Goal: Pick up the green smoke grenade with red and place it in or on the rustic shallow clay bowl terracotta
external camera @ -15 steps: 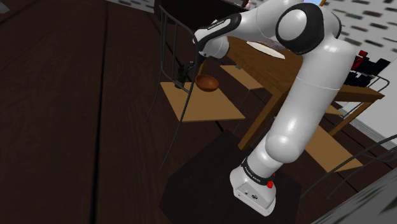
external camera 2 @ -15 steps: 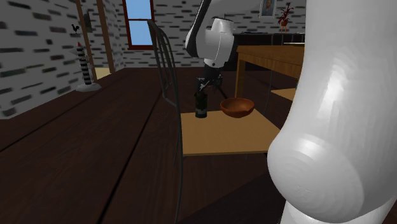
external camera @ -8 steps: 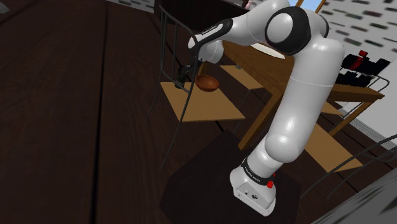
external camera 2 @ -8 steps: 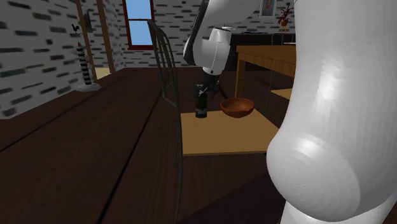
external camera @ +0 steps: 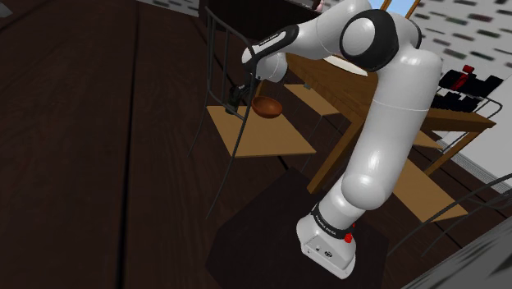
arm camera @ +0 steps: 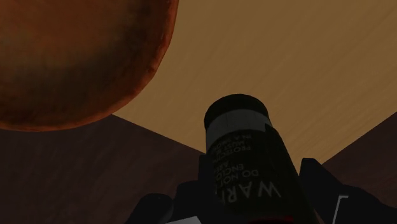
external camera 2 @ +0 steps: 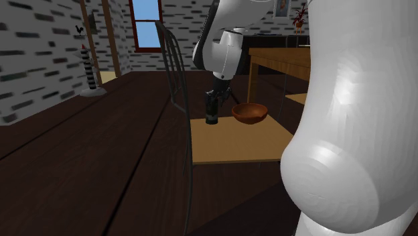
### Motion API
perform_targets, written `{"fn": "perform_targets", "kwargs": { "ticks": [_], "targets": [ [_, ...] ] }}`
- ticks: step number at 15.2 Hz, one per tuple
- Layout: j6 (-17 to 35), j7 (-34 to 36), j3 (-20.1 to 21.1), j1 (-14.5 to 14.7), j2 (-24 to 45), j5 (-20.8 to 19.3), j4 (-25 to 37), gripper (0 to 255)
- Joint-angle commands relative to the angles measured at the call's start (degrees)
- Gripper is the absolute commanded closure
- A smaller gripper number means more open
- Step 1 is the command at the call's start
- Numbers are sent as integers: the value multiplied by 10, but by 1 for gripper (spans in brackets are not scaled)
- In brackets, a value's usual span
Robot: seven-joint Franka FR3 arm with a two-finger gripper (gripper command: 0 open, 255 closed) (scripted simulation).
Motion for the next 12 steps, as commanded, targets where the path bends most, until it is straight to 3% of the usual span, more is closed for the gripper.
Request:
{"fn": "perform_targets", "kwargs": {
  "ticks": [1, 12],
  "targets": [
    [0, 0, 0, 0, 0, 0, 0, 255],
    [-18, 12, -7, 5, -15, -14, 4, 255]
  ]
}}
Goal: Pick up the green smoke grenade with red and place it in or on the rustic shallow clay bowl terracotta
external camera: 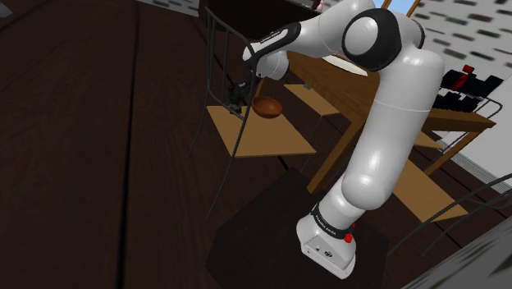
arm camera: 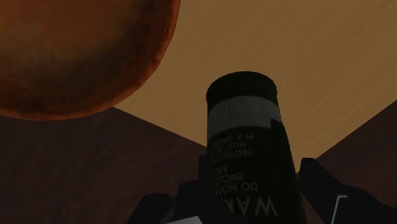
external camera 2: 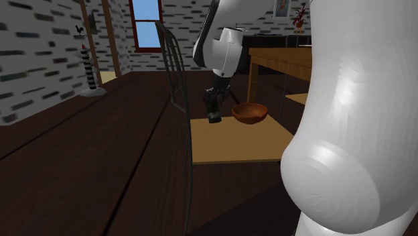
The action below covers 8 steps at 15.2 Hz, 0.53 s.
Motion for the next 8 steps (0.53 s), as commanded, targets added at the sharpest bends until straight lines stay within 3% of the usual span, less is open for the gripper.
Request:
{"fn": "perform_targets", "kwargs": {
  "ticks": [1, 8],
  "targets": [
    [-11, 8, -4, 3, -10, -9, 2, 255],
    [-54, 34, -16, 10, -41, -40, 18, 255]
  ]
}}
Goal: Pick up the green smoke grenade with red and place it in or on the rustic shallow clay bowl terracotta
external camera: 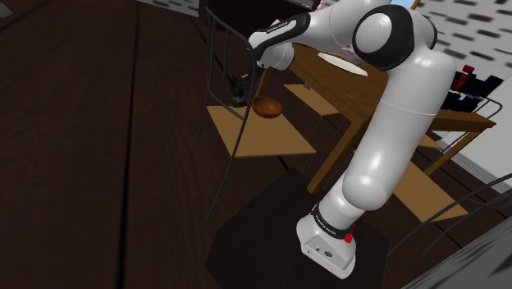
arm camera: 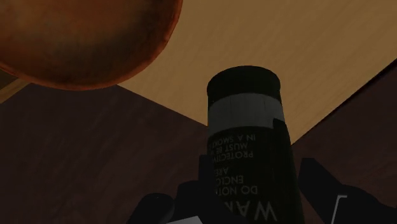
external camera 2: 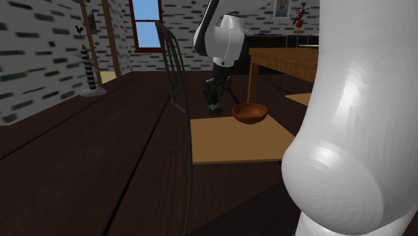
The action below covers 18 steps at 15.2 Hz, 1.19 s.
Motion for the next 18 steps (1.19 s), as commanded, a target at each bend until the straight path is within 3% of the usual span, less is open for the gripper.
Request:
{"fn": "perform_targets", "kwargs": {
  "ticks": [1, 18],
  "targets": [
    [-13, 6, -3, 1, -7, -7, 7, 255],
    [-128, 51, -15, 8, -59, -58, 76, 255]
  ]
}}
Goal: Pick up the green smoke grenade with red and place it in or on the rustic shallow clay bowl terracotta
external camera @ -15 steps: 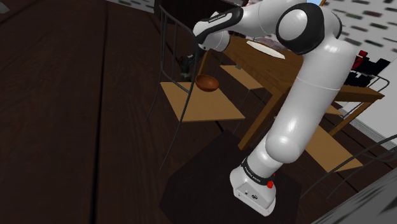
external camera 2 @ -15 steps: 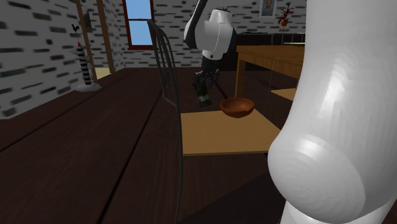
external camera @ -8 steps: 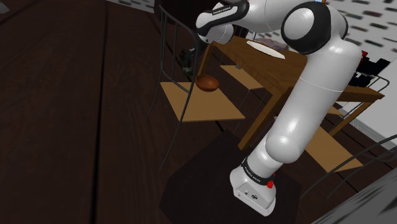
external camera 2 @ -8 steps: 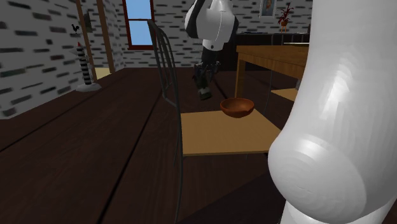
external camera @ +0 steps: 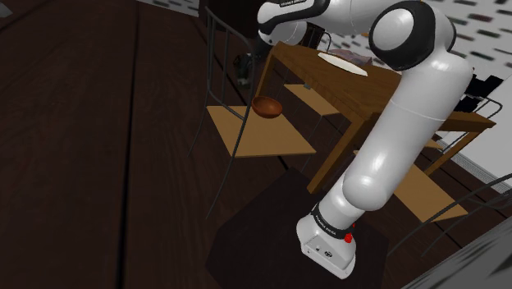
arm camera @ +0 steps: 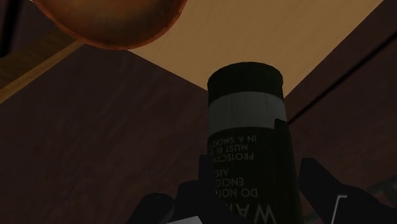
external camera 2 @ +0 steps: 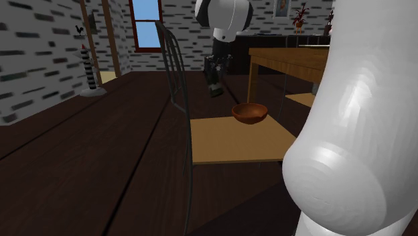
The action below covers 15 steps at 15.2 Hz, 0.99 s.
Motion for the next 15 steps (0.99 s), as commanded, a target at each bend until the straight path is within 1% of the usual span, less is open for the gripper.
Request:
{"fn": "perform_targets", "kwargs": {
  "ticks": [1, 8, 15],
  "targets": [
    [-13, 4, -1, 0, -5, -5, 9, 255],
    [-34, -87, -38, -45, -46, 10, -22, 255],
    [-69, -183, -80, -94, -60, 30, -20, 255]
  ]
}}
